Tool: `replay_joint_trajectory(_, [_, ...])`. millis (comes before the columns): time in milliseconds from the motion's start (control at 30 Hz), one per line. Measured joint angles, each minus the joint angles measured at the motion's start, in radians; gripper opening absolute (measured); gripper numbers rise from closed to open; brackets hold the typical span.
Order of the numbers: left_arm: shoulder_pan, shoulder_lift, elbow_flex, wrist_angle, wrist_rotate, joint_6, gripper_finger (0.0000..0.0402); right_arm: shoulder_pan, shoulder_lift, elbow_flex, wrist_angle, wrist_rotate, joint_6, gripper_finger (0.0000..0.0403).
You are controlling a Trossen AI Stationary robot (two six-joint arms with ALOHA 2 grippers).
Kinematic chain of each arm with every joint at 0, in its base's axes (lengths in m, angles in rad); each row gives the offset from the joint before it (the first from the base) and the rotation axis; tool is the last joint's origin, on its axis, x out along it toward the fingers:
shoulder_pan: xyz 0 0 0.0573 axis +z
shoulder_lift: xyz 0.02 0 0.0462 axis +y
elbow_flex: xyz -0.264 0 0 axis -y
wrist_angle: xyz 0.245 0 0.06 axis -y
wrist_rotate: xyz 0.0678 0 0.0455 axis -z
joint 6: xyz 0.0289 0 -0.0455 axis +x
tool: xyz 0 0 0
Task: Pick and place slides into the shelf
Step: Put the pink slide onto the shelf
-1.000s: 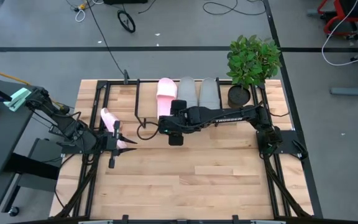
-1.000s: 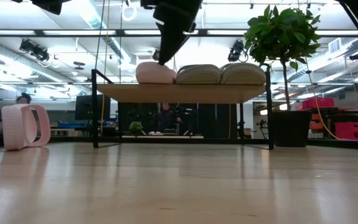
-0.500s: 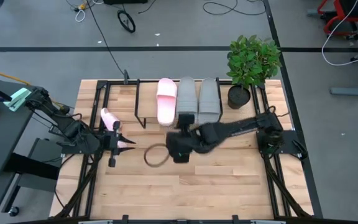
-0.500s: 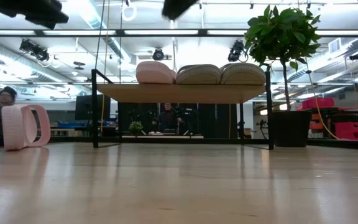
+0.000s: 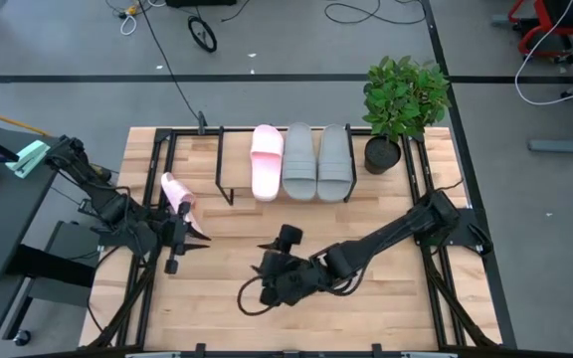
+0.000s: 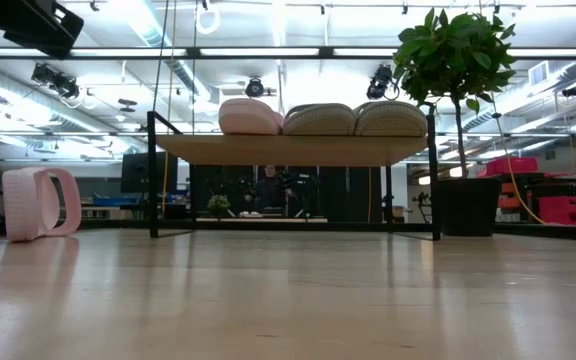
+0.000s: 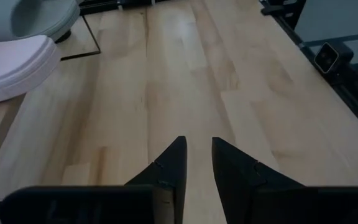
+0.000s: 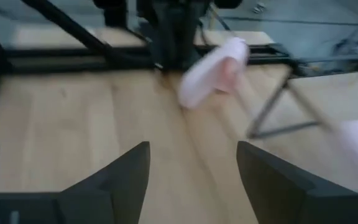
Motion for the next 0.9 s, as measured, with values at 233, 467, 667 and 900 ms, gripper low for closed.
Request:
replay_joint_trajectory(233, [-0.010,0.000,0.000,0.012,0.000,0.000,0.0073,-0.069,0.007,-0.321,0.686,-0.083,-0.002,0.0247])
replay_joint_trajectory(467, [-0.010,0.000,0.000,0.008,0.000,0.007,0.0079,-0.100,0.119,-0.305,0.788,-0.160,-0.044,0.0247])
replay_joint_trajectory(667, [-0.007,0.000,0.007,-0.072,0.005,0.005,0.0076,-0.092,0.142,-0.257,0.757,-0.169,-0.144,0.0247])
replay_joint_trajectory(900, [0.048,0.030,0.086,-0.176,0.152,0.224,0.0086,-0.093,0.114,-0.257,0.693,-0.175,-0.186,0.0247])
